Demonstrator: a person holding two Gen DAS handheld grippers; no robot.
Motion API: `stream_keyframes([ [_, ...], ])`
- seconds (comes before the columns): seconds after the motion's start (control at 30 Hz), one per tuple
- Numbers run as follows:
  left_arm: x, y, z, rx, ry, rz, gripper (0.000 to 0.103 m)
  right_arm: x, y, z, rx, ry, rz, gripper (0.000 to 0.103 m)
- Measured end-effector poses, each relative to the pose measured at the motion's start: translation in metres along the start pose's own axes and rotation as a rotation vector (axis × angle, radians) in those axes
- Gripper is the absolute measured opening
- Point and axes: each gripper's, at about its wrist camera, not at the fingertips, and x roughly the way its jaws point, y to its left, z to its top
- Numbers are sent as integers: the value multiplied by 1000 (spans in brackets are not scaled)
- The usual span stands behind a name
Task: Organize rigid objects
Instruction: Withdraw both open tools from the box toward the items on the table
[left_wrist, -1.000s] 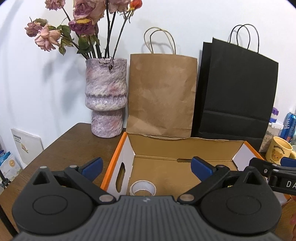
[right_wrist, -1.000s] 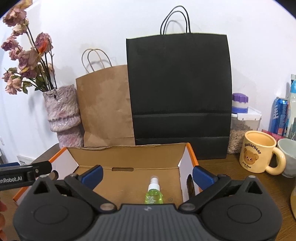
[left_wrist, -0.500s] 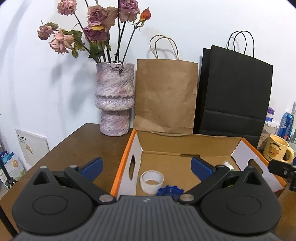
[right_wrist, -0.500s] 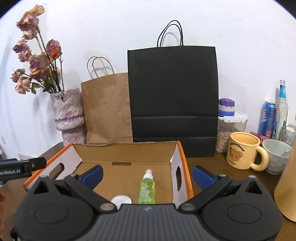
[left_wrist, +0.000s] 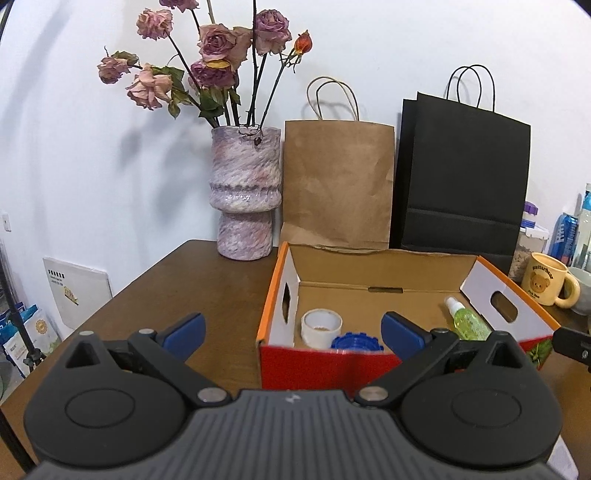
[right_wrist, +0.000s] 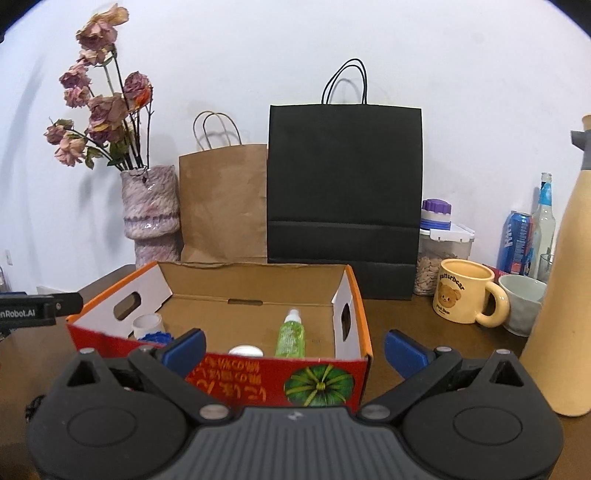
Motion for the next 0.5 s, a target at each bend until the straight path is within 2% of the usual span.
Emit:
stream_keyframes([
  [0.33,-29,7,-20,26,1,0,103,-32,2,-30,-12,41,-52,103],
  [0.5,-39,12,-31,37,18,6,103,-45,-3,-43,18,74,-32,103],
])
